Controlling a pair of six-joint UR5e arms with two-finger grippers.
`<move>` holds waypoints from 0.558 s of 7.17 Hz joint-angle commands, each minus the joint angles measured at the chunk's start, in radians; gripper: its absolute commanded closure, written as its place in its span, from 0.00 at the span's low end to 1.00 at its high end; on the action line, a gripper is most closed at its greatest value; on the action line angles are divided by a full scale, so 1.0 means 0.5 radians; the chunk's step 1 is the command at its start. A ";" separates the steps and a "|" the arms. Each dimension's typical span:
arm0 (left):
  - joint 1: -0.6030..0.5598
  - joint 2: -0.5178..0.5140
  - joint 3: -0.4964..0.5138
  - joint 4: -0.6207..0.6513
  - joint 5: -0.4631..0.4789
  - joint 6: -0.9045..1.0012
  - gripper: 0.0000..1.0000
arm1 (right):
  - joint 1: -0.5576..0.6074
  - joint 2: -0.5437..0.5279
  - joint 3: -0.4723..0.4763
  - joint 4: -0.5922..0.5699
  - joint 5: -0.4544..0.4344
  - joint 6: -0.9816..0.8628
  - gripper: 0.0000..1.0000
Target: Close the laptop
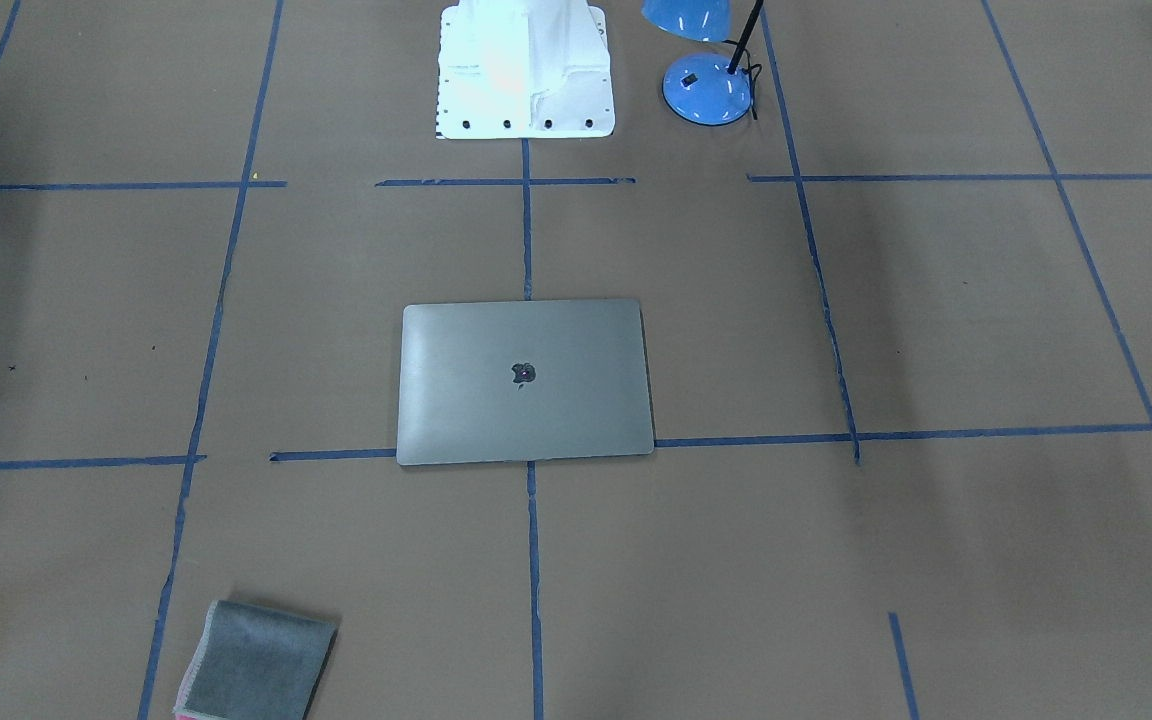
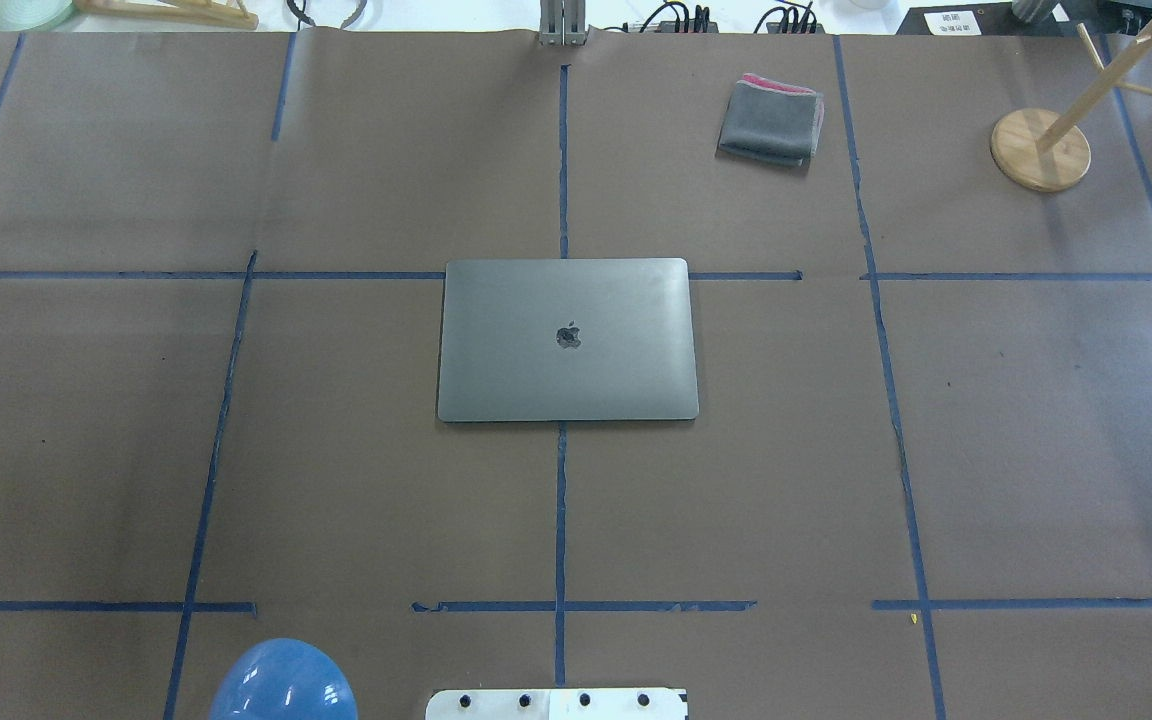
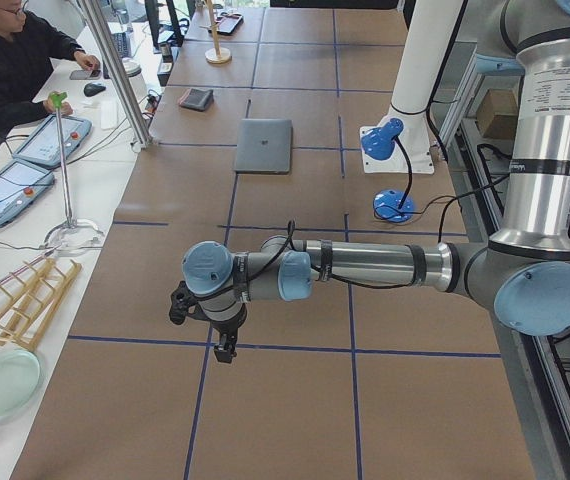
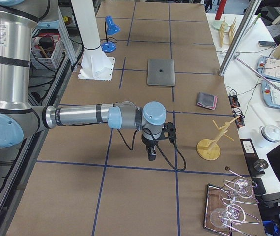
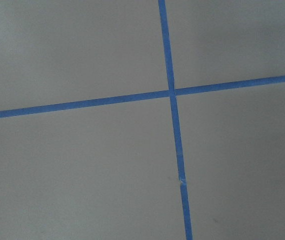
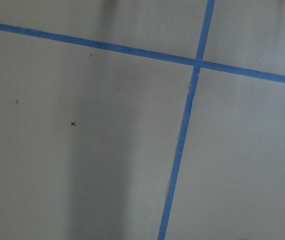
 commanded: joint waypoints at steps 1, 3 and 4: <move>-0.001 0.016 -0.036 0.010 -0.002 -0.036 0.00 | 0.052 0.002 -0.105 -0.006 0.007 0.009 0.00; 0.002 0.016 -0.036 0.004 0.001 -0.039 0.00 | 0.082 -0.004 -0.145 -0.006 0.010 0.024 0.00; 0.002 0.016 -0.036 0.001 0.001 -0.039 0.00 | 0.097 -0.004 -0.161 -0.006 0.013 0.030 0.00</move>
